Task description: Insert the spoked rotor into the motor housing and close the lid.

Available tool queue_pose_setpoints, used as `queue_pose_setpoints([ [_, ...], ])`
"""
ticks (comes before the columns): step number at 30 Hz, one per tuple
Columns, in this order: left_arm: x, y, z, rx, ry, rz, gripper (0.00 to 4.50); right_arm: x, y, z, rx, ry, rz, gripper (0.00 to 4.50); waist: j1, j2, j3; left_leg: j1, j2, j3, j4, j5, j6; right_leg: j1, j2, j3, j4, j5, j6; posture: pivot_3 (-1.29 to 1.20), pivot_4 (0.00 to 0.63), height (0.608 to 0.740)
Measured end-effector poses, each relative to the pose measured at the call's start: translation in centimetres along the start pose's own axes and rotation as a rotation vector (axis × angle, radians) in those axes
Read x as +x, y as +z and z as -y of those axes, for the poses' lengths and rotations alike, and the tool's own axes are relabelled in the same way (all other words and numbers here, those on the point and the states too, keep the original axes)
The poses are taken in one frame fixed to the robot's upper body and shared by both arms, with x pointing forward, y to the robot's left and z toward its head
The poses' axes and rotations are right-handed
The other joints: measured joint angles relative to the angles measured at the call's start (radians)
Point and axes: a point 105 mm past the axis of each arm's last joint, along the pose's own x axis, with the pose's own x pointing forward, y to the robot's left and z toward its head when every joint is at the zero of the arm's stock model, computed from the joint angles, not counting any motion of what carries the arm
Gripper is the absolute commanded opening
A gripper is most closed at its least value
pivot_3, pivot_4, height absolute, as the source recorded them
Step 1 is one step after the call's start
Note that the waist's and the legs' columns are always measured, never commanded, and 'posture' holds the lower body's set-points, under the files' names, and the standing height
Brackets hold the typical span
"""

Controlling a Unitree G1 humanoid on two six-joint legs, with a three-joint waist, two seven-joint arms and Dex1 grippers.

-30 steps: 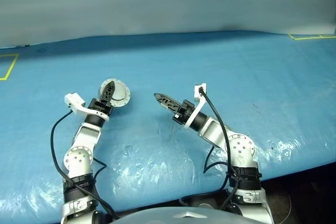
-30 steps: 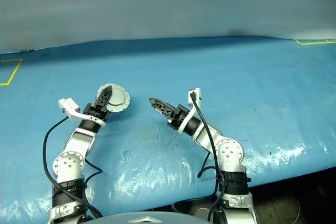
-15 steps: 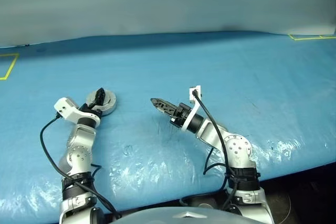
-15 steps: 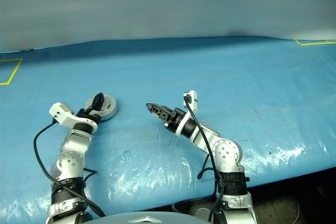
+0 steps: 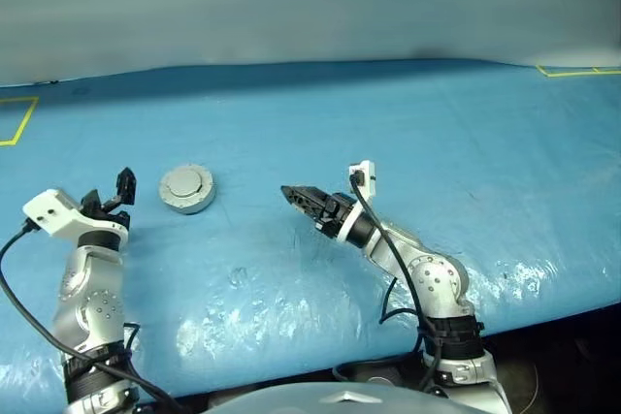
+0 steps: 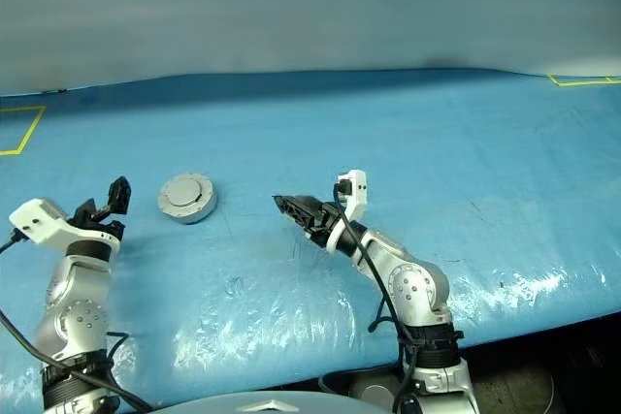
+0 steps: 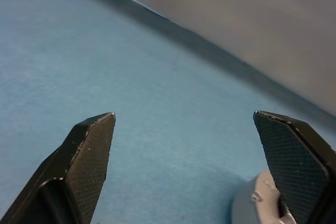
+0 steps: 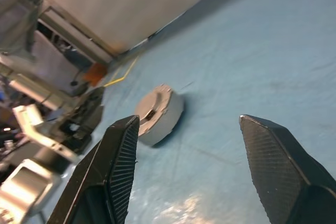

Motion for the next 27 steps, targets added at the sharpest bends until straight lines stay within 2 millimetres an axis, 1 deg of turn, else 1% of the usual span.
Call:
queue_pose_setpoints([
  [2,-0.2,0.0,2.1,0.075,-0.071,0.009,4.49,-0.3,0.1,0.2,-0.136,-0.031,-0.003,3.20,-0.002,0.000,0.000,0.000,0.000,0.000,0.000,0.000,-0.001,0.000,0.000,0.000,0.000,0.000,0.000,0.00,0.150,0.740],
  [4,-0.8,-0.3,4.8,0.129,-0.149,0.027,4.49,-0.7,-0.2,1.0,-0.275,-0.105,-0.012,3.20,-0.001,0.000,0.000,0.001,0.000,0.001,0.000,0.000,-0.001,0.000,0.000,0.000,0.000,0.000,0.000,0.00,0.150,0.740],
  [6,-1.5,-1.5,7.0,0.182,-0.190,0.026,4.49,-1.0,-0.3,1.9,-0.369,-0.195,0.001,3.20,-0.001,0.000,0.000,0.001,0.001,0.001,0.000,0.001,-0.002,0.000,0.001,0.000,0.000,0.000,0.000,0.00,0.150,0.740],
  [8,-1.9,-2.7,8.3,0.187,-0.198,0.009,4.49,-1.2,-0.3,2.3,-0.440,-0.240,0.011,3.20,0.000,0.000,0.000,0.001,0.001,0.001,0.000,0.002,-0.003,0.000,0.001,0.000,0.000,0.001,-0.001,0.00,0.150,0.740],
  [11,-2.9,-4.4,10.3,0.266,-0.243,-0.010,4.49,-1.5,-0.5,3.2,-0.504,-0.327,0.025,3.20,0.001,0.000,0.000,0.001,0.002,0.000,0.000,0.002,-0.004,0.000,0.002,0.000,0.000,0.001,-0.002,0.00,0.150,0.740],
  [13,-3.5,-5.5,10.8,0.268,-0.256,-0.031,4.49,-1.9,-1.0,4.1,-0.543,-0.390,0.008,3.20,0.001,0.000,0.000,0.002,0.003,0.001,0.000,0.002,-0.004,0.000,0.002,0.001,0.000,0.001,-0.002,0.00,0.150,0.740],
  [16,-4.4,-7.5,10.5,0.265,-0.239,-0.089,4.49,-2.8,-2.1,5.8,-0.597,-0.483,-0.040,3.20,0.000,0.000,0.000,0.001,0.003,0.001,0.000,0.002,-0.004,0.000,0.002,0.001,0.000,0.001,-0.002,0.00,0.150,0.740],
  [18,-4.8,-8.3,10.3,0.280,-0.247,-0.114,4.49,-3.5,-2.6,6.5,-0.610,-0.525,-0.053,3.20,0.001,0.000,0.000,0.001,0.003,0.000,0.000,0.002,-0.004,0.000,0.002,0.001,0.000,0.000,-0.003,0.00,0.150,0.740],
  [20,-4.9,-8.5,10.2,0.279,-0.246,-0.118,4.49,-3.7,-2.8,6.7,-0.605,-0.549,-0.052,3.20,0.001,0.000,0.000,0.001,0.004,0.000,0.000,0.002,-0.003,-0.001,0.002,0.001,0.000,0.000,-0.003,0.00,0.150,0.740],
  [27,-4.5,-7.7,10.5,0.299,-0.263,-0.076,4.49,-3.6,-2.5,6.6,-0.605,-0.558,-0.033,3.20,0.001,0.000,0.000,0.001,0.004,0.000,0.000,0.001,-0.001,0.000,0.002,0.001,0.000,0.000,-0.003,0.00,0.150,0.740],
])
